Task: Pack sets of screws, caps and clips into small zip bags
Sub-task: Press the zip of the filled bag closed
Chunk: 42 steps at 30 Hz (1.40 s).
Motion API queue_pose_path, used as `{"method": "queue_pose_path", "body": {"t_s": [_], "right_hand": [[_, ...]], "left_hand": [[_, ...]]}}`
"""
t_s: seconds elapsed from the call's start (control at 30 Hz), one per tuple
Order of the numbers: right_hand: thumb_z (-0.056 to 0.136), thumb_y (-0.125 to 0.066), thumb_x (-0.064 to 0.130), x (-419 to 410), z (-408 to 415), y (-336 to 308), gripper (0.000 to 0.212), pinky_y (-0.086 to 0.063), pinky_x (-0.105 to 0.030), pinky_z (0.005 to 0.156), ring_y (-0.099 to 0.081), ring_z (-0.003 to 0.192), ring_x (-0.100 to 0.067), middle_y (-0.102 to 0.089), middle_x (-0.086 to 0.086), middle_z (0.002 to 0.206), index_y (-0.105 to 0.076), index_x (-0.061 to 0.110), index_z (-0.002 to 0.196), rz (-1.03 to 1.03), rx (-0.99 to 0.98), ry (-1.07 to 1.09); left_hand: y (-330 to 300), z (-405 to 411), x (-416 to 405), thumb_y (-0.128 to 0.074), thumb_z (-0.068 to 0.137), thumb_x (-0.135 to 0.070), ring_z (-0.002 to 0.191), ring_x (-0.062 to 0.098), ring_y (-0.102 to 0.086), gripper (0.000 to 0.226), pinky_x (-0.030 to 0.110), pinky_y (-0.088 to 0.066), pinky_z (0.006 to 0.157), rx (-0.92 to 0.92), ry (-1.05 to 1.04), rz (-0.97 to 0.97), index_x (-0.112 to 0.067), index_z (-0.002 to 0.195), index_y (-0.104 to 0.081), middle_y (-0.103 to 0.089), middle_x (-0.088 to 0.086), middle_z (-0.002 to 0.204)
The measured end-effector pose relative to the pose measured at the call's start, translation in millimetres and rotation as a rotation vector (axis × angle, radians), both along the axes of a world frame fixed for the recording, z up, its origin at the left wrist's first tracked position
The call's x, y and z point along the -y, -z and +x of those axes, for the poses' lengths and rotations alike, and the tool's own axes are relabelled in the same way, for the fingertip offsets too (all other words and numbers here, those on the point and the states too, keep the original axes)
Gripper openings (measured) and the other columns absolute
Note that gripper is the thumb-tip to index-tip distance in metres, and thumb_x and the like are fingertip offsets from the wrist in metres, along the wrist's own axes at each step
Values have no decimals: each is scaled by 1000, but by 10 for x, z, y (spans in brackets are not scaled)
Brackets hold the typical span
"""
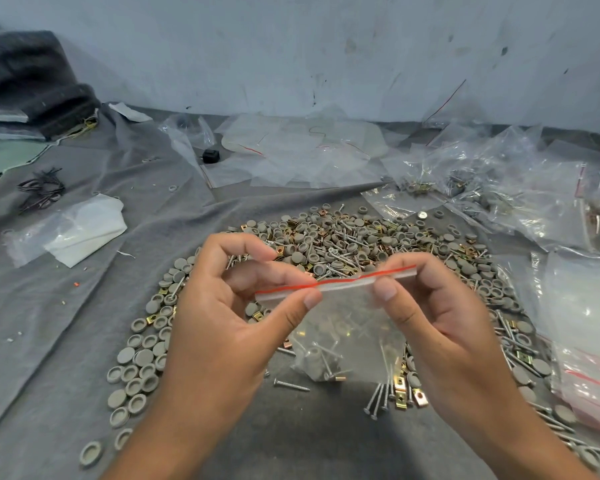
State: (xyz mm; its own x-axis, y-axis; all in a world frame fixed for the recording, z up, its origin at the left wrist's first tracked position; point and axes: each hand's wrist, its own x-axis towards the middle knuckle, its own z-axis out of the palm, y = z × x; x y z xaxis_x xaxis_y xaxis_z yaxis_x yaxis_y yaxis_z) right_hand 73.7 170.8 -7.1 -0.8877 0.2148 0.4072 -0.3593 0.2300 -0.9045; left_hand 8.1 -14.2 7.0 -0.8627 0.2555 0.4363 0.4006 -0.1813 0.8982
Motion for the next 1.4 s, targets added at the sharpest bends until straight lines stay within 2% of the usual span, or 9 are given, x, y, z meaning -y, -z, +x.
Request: {"method": "queue_pose_path", "body": {"t_s": [0.1,0.2,0.27,0.43,0.67,0.87,1.13,1.23,1.4], "right_hand": [[92,-64,50,7,13,-21,20,-51,-20,68,-63,82,-11,-69,8,90,-67,35,105,9,22,-34],[90,-66,50,16,10,-24,19,-56,-35,71,-67,85,-20,-71,4,94,-69,39,105,107,27,-10],[92,-66,46,15,9,-19,15,-54,-45,71,-66,82,-25,-72,1,90,-71,37,102,119,7,25],[92,-66,43,30,17,-2,11,-51,-50,68,-62,78,-28,-70,1,86,-71,35,98,127,-58,54],[88,-73,43,77,6,-39,15,-55,-26,74,-70,86,-19,-74,6,95,-71,35,101,98,-51,-14],[88,-74,44,82,20,-49,15,-55,-25,71,-72,83,-20,-75,3,92,-74,32,95,53,-29,-24],[89,-71,37,51,39,-72,9,-51,-18,69,-71,81,-16,-75,10,89,-73,33,96,160,39,-77],[89,-71,34,5,26,-130,7,-46,-8,65,-69,77,-6,-73,16,86,-75,32,95,233,5,-29],[87,-73,26,-134,-58,-281,6,-41,-3,59,-61,67,5,-69,23,77,-76,28,92,248,26,13]], "left_hand": [[12,-12,5,-83,74,-27,81,12,-73,36,17,-53,69,-6,11,8,-38,92,-54,-77,3,90],[27,-18,13,-81,78,-29,86,15,-72,33,18,-53,73,-21,11,-17,-41,86,-51,-76,5,93],[31,-17,11,-80,80,-29,89,18,-72,33,19,-53,74,-37,16,-32,-39,89,-50,-75,5,95],[24,18,-9,-83,79,-30,100,22,-74,40,25,-56,84,-74,49,-63,-35,103,-51,-77,0,103],[7,61,-16,-82,79,-30,83,20,-75,37,24,-56,73,-121,-51,-115,-36,90,-47,-78,0,90],[29,65,-21,-86,77,-35,84,20,-76,40,21,-57,74,-67,48,-66,-33,99,-53,-78,2,92],[92,11,-2,-81,80,-49,81,18,-77,38,28,-59,69,-155,12,-191,-38,85,-45,-79,-4,90],[99,-11,3,-87,72,-52,81,18,-77,41,24,-59,70,-62,13,-90,-37,88,-52,-79,-1,89],[104,-100,35,-91,51,-65,63,11,-72,55,16,-51,52,108,-49,-35,-34,73,-51,-78,5,79]]}}
